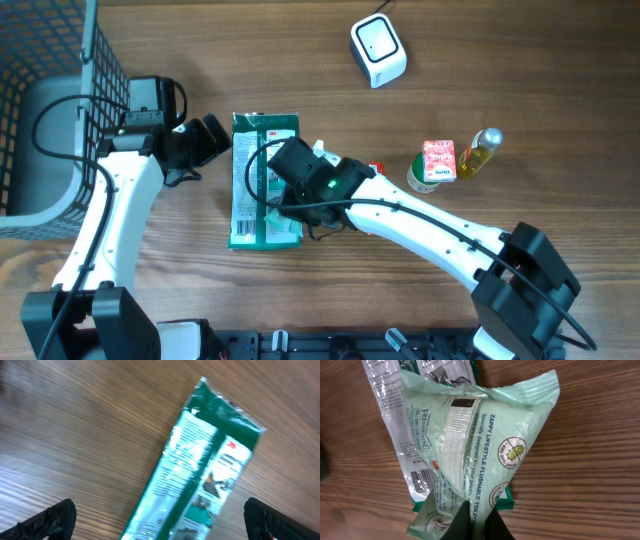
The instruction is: Scan the item barcode
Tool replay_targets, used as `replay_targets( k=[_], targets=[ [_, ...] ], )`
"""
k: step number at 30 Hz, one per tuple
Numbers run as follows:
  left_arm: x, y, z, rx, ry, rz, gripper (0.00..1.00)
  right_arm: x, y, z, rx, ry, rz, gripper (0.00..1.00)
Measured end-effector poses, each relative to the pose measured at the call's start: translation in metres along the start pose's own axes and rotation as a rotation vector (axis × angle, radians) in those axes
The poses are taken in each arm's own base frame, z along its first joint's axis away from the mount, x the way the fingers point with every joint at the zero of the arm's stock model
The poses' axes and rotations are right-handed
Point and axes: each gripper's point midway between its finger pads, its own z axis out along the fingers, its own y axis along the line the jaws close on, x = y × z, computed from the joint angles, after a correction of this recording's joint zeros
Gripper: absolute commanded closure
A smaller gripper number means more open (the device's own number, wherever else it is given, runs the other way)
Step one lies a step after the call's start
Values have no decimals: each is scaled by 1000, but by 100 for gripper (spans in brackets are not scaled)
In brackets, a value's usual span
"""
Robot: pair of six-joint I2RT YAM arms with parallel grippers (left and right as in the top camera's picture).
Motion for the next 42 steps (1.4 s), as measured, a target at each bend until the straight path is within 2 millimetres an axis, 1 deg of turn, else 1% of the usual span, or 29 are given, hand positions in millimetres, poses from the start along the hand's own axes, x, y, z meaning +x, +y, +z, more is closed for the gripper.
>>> replay_targets(
  k=[6, 10, 13, 15, 16, 18, 19, 20, 22, 24, 25, 26, 27, 28, 29, 30, 32, 33, 35, 38, 42],
  targets=[
    [5, -8, 0, 49, 30, -3, 0, -1, 0, 1, 4, -7, 0, 94],
    [7, -9, 0, 55, 38, -3, 0, -4, -3, 12, 21, -16, 1, 94],
    [9, -8, 0, 49, 49, -5, 0, -4, -6, 24, 42, -10, 6, 74],
    [11, -6, 0, 43, 56, -7, 0, -5, -9, 29, 53, -9, 6, 44],
    [12, -5, 0, 38, 57, -8, 0, -5, -9, 30, 54, -9, 11, 32],
    [12, -4, 0, 31, 58, -8, 3, -5, -8, 31, 50, -11, 13, 22],
    [13, -3, 0, 27, 59, -9, 7, -6, -7, 31, 47, -13, 7, 21],
    [13, -2, 0, 23, 60, -10, 14, -7, -6, 31, 41, -16, -1, 21],
    [13, 0, 0, 12, 59, -14, 22, -8, -4, 31, 36, -18, -23, 21],
    [14, 3, 0, -4, 60, -16, 37, -9, -8, 30, 45, -13, -53, 27],
    [15, 4, 0, -13, 63, -17, 70, -10, -14, 28, 60, -1, -64, 37],
    [16, 6, 0, -20, 68, -13, 96, -13, -16, 26, 62, 7, -82, 47],
    [17, 7, -1, -27, 72, -21, 96, -24, -19, 17, 43, 3, -71, 56],
    [21, 9, -1, -35, 85, -20, 96, -30, -19, 9, 22, 7, -66, 64],
    [25, 9, -1, -40, 99, -18, 96, -36, -20, 2, 5, 7, -76, 69],
    [31, 9, -2, -44, 124, -12, 96, -43, -21, -9, -18, 3, -68, 78],
    [43, 2, -1, -36, 160, 19, 96, -60, -26, -28, -50, -18, -63, 96],
    [51, -5, -1, -26, 179, 48, 96, -65, -29, -34, -59, -25, -61, 96],
    [67, -20, -1, -8, 213, 113, 96, -70, -31, -37, -66, -27, -61, 96],
    [92, -38, -1, 3, 261, 198, 96, -66, -31, -35, -73, -11, -82, 96],
    [121, -52, -2, 3, 315, 283, 96, -61, -26, -25, -122, 13, -104, 96]
  ],
)
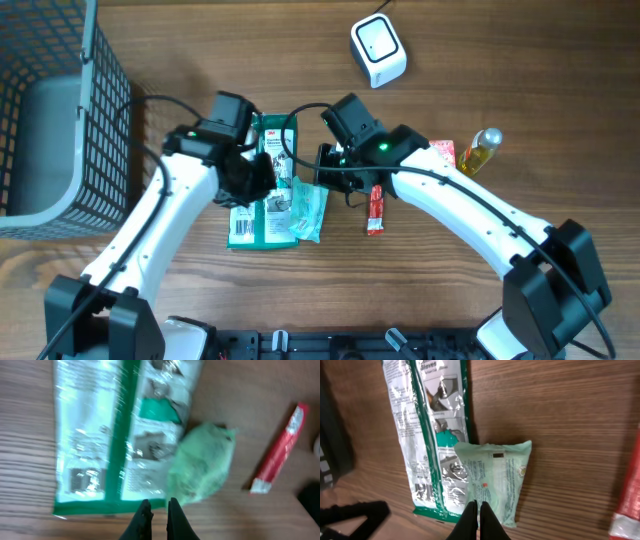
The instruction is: Scan the item barcode
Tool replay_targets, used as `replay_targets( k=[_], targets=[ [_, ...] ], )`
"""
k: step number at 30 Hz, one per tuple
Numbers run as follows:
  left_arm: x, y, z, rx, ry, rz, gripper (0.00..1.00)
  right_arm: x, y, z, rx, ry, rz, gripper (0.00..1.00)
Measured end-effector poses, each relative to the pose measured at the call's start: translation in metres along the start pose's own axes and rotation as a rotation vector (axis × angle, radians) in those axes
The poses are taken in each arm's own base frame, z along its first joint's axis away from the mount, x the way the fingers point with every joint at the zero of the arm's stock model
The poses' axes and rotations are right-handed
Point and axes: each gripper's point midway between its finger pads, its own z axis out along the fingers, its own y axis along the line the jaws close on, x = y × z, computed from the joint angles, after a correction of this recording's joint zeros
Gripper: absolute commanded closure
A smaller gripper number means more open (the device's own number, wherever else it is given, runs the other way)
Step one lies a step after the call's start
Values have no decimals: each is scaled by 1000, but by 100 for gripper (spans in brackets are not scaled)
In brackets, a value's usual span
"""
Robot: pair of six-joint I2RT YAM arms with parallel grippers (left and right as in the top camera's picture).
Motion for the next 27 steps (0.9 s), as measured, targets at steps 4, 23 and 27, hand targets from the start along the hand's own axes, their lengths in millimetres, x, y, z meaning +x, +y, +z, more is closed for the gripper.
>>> replay_targets(
  k=[4, 23, 27],
  targets=[
    [15, -7, 9, -6, 32, 40, 96, 7, -7, 15, -17, 21, -2, 96],
    [31, -2, 46, 9, 48, -41, 96, -3, 3, 17, -124, 0, -230, 96],
    [40, -4, 46, 29, 92, -64, 96, 2, 3, 15, -159, 37, -307, 96]
  ],
)
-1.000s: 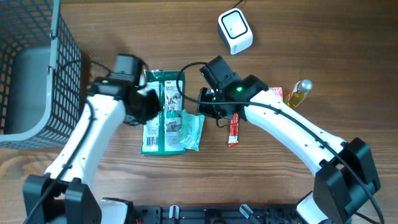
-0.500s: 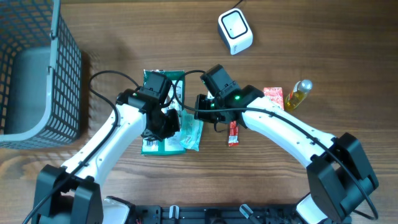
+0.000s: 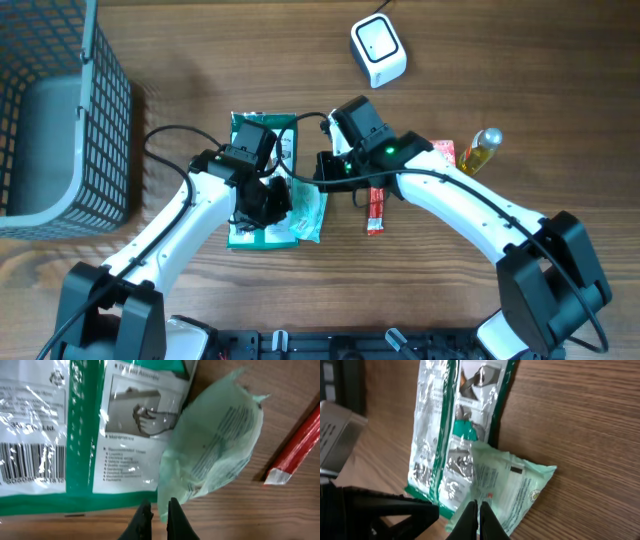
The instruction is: Scan the item barcode
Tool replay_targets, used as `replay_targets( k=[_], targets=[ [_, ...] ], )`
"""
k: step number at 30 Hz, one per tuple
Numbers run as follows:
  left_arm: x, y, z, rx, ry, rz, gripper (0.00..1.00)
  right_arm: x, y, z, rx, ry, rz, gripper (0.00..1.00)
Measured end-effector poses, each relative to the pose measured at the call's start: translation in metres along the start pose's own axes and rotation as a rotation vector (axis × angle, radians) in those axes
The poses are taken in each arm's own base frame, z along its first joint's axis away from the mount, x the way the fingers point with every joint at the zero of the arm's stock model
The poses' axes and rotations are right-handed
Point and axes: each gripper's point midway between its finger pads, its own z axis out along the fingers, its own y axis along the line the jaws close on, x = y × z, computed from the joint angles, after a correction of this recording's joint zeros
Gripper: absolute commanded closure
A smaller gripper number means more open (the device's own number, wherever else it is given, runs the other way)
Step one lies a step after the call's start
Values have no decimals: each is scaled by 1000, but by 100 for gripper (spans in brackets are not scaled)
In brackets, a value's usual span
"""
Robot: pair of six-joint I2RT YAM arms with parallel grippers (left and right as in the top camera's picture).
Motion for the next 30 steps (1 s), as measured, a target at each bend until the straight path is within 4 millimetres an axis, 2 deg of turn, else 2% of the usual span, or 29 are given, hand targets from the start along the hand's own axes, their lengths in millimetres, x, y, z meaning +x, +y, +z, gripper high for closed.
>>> replay_targets(
  k=[2, 4, 7, 9, 10, 12, 25, 30],
  targets=[
    [1, 1, 1, -1, 3, -8, 96, 2, -1, -1, -6, 12, -13, 96],
    [3, 5, 5, -9, 8, -14, 87, 1, -5, -3, -7, 17, -14, 96],
    [10, 12, 12, -25, 27, -29, 80, 0, -8, -4, -8, 17, -17, 94],
    [12, 14, 15, -27, 29, -28, 75, 0, -8, -4, -8, 17, -18, 90],
    [10, 13, 16, -20, 22, -24, 69, 0, -8, -4, -8, 18, -20, 87],
    [10, 10, 19, -11, 12, -12, 65, 1, -8, -4, -10, 20, -22, 82],
    [19, 5, 24, 12, 42, 2, 66, 1, -15, -4, 30, 15, -18, 73],
    [17, 1, 24, 29, 36, 6, 66, 3, -20, 2, 42, 31, -9, 73]
  ],
)
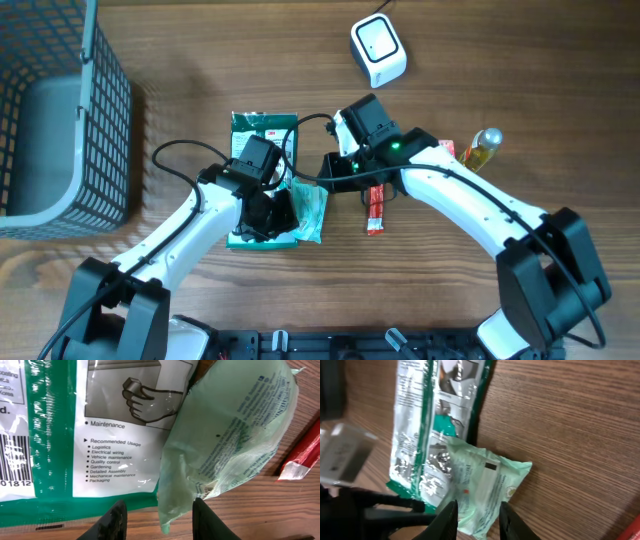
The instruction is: Scan the item barcode
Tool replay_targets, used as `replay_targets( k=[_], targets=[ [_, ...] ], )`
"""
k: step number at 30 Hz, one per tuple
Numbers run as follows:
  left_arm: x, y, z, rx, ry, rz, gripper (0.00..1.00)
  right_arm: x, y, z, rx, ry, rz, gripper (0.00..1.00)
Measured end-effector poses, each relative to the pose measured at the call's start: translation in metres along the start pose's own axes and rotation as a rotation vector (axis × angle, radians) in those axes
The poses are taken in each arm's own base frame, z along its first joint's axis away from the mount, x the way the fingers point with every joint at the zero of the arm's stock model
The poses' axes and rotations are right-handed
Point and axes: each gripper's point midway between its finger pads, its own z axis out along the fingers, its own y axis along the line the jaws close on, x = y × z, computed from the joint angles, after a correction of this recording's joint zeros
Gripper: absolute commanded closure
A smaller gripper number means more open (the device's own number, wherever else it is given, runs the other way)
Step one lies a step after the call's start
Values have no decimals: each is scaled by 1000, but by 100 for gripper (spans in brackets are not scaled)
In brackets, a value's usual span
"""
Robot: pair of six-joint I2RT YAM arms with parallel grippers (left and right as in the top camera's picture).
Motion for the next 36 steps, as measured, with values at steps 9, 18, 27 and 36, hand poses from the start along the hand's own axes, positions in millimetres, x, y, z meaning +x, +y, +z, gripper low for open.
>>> replay_targets(
  k=[9, 18, 27, 36],
  targets=[
    [9, -13, 5, 5, 1, 58, 67, 2, -4, 6, 8, 14, 7, 73],
    [3, -11, 13, -9, -52, 46, 66, 1, -4, 6, 9, 12, 6, 72],
    [1, -15, 15, 7, -66, 45, 75, 1, -4, 6, 8, 12, 15, 63],
    [-1, -14, 15, 1, -76, 44, 96, 2, -4, 6, 6, 14, 18, 40]
  ],
)
